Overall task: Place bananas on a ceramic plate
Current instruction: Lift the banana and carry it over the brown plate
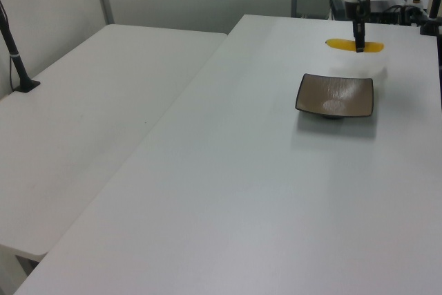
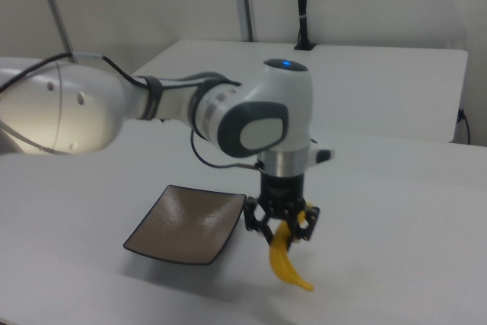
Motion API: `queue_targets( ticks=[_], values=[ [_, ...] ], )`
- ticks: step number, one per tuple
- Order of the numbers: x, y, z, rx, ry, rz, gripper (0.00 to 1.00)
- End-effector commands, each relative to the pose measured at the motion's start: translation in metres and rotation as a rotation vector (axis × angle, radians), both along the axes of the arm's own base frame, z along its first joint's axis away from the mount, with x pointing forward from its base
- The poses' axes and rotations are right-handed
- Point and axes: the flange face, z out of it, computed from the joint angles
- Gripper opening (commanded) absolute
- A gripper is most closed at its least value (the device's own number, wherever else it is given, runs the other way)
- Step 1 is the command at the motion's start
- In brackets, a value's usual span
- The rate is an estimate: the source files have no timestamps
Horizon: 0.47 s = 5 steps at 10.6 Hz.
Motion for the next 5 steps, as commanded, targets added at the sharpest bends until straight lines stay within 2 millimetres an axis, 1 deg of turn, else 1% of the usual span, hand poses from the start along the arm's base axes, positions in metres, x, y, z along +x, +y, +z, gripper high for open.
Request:
queue_targets(
  ticks=[1,2,3,4,5],
  values=[
    [0.018,0.077,0.01,0.063,0.001,-0.079,0.12],
    [0.023,0.105,0.011,0.067,0.016,-0.099,0.12],
    [0.026,0.129,0.01,0.073,0.04,-0.112,0.12],
    [0.031,0.157,0.009,0.063,0.052,-0.096,0.12],
    [0.033,0.176,0.008,0.052,0.064,-0.122,0.13]
  ],
)
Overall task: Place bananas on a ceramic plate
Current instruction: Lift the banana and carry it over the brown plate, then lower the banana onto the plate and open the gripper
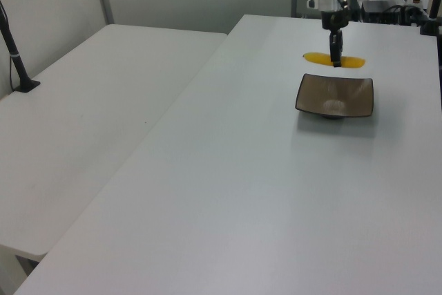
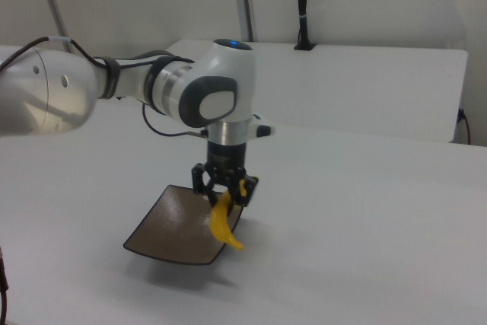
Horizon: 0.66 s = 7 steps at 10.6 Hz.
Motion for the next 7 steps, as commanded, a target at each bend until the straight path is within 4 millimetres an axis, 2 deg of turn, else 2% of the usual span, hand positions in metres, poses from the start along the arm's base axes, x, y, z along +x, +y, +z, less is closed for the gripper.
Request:
queue_targets(
  ticks=[1,2,3,5,7],
  values=[
    [-0.001,0.053,0.004,-0.021,0.04,-0.071,0.27],
    [0.0,0.057,0.004,-0.029,0.042,-0.104,0.68],
    [0.0,0.058,0.004,-0.032,0.043,-0.118,1.0],
    [0.001,0.061,0.005,-0.032,0.042,-0.12,1.0],
    [0.0,0.061,0.014,-0.034,0.027,-0.121,1.0]
  ],
)
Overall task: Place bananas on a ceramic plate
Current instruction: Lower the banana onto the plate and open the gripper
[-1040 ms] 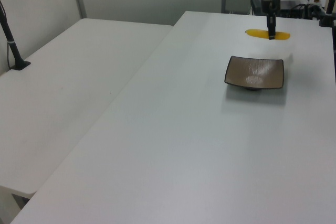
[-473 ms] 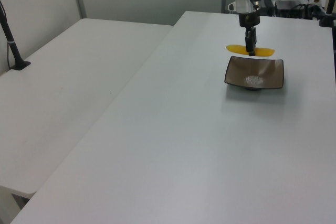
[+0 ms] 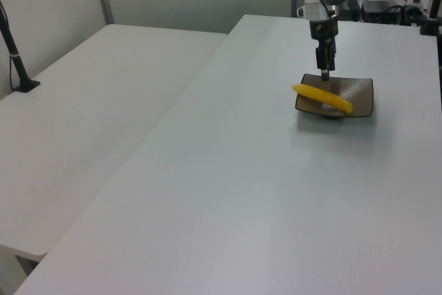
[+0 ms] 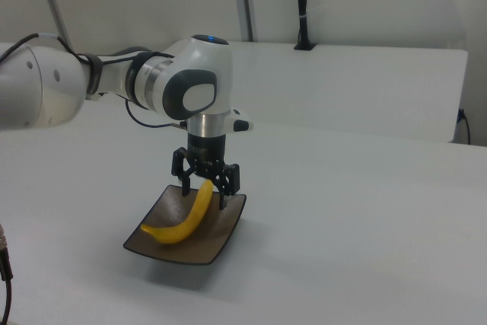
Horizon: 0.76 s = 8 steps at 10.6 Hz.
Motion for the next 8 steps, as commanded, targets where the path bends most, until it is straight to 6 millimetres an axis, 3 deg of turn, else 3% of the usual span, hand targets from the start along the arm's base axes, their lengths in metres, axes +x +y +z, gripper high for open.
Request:
queue_targets(
  ticks=[1,4,8],
  values=[
    [-0.009,0.001,0.024,-0.011,-0.013,-0.018,1.0],
    [-0.02,0.007,0.09,-0.025,-0.103,-0.09,1.0],
    [-0.035,0.072,0.157,-0.041,-0.22,-0.127,1.0]
  ],
)
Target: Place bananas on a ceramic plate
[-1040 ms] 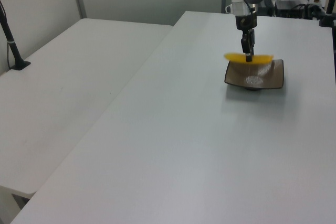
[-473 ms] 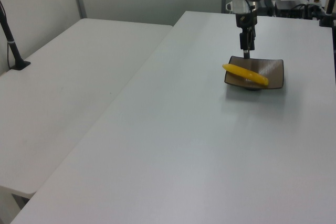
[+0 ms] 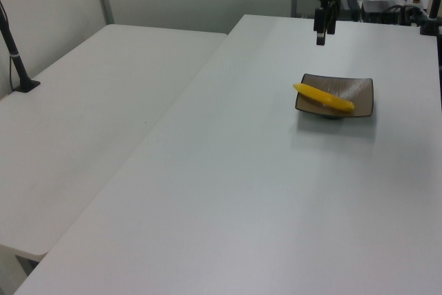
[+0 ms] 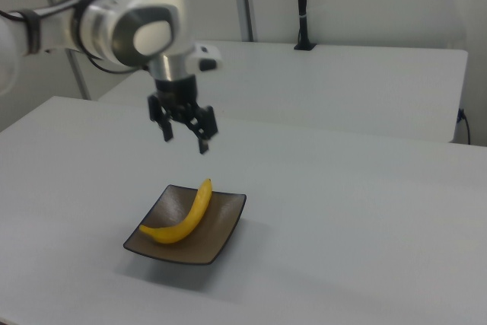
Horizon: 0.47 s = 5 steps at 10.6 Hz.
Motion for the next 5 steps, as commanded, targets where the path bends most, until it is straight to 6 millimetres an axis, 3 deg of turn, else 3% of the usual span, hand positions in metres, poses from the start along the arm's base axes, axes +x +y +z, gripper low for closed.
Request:
queue_targets(
  ticks=[1,5],
  values=[
    [-0.019,0.062,0.04,0.004,-0.053,0.013,1.0],
    [-0.025,0.114,0.042,-0.003,-0.066,0.015,1.0]
  ],
)
